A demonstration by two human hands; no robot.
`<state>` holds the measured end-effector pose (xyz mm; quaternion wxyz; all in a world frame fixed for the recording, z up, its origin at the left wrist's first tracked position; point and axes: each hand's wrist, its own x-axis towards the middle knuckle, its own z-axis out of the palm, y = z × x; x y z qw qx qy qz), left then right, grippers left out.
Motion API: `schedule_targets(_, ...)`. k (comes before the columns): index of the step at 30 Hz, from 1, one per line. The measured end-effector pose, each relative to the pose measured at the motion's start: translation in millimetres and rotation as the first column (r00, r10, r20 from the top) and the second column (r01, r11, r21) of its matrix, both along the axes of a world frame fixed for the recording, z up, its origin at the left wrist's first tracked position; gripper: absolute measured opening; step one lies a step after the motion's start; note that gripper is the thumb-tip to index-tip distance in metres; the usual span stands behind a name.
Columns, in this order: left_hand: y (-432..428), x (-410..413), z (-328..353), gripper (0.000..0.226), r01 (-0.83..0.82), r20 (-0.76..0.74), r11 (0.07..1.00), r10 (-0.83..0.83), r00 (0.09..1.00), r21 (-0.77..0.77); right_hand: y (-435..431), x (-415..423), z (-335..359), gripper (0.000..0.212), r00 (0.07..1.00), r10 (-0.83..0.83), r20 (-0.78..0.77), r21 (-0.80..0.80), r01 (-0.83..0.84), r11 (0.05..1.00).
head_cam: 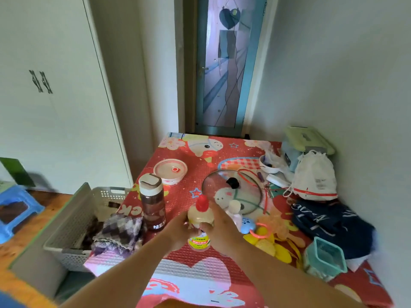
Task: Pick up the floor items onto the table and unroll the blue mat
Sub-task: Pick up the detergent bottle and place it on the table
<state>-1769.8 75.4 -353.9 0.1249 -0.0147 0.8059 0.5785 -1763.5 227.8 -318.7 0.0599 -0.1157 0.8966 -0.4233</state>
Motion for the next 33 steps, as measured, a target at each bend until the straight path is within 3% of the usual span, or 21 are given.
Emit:
schedule_targets(9, 3, -15, -61, 0.056, 0.007, 0.068, 1.0, -0.008, 0.998, 0.009, 2, -13, -49, 0.058, 0.998, -0.001, 0.061, 0.086, -0.005, 0.996)
schedule_targets(17, 3, -22, -57, 0.06, 0.056, 0.104, 0.998, -0.06, 0.993, 0.042, -4, -11, -45, 0.067, 1.0, -0.004, 0.004, 0.158, 0.003, 0.987)
schedule_targets(22, 0, -20, -24, 0.055, 0.097, 0.048, 0.993, -0.094, 0.994, -0.071, -3, -9, -17, 0.082, 1.0, -0.005, 0.01, 0.147, 0.003, 0.989)
schedule_targets(25, -3, -17, 8, 0.082, 0.095, 0.023, 0.982, -0.092, 0.995, -0.166, -1, -11, 7, 0.083, 0.999, -0.032, 0.027, 0.15, 0.027, 0.988)
schedule_targets(27, -7, -12, 32, 0.088, 0.111, -0.02, 0.959, -0.12, 0.993, -0.26, 1, -8, 28, 0.083, 0.998, -0.047, 0.041, 0.159, 0.04, 0.987)
schedule_targets(30, -10, -6, 69, 0.079, 0.159, -0.052, 0.938, -0.184, 0.982, -0.307, 3, -6, 59, 0.072, 0.999, -0.043, 0.026, 0.165, 0.038, 0.985)
schedule_targets(33, -13, 5, 107, 0.065, 0.152, -0.137, 0.935, -0.204, 0.969, -0.322, 6, 5, 94, 0.075, 0.999, -0.045, -0.005, 0.248, 0.045, 0.968)
